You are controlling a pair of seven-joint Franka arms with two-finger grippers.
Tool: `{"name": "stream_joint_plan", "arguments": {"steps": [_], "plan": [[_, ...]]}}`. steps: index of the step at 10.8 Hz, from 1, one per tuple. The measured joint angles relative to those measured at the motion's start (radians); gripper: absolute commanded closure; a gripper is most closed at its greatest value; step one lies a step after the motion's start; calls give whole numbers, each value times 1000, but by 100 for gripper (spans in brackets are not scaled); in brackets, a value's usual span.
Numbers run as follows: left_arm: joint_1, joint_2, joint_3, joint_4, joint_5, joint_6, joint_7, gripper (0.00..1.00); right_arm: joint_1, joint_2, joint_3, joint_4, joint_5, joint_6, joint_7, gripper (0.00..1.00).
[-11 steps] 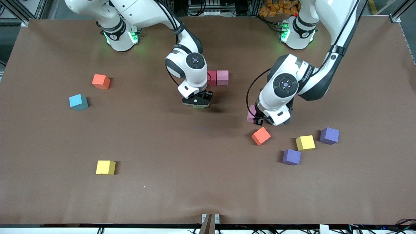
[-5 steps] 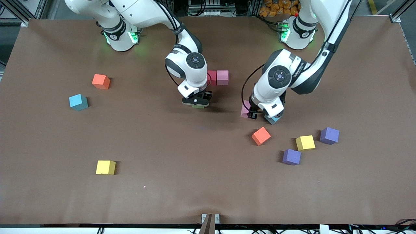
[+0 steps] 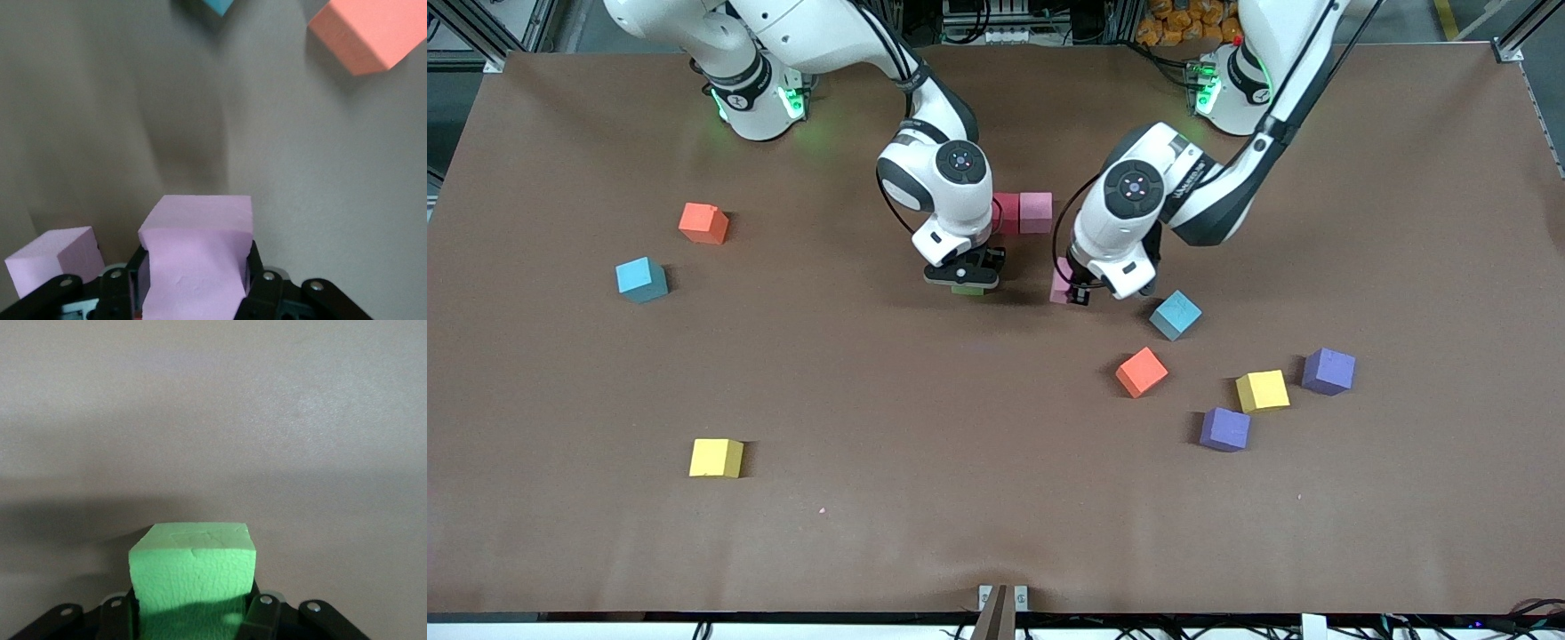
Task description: Arrange 11 blocks into digit 3
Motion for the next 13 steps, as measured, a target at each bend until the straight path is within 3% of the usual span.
{"name": "stream_joint_plan", "arguments": {"steps": [12,13], "plan": [[-21,47,0,0,0,70,-41,62,0,-2,8,-7,-21,0,4,74],[-21,47,0,0,0,71,-41,62,0,-3,8,-7,-21,0,4,69]]}}
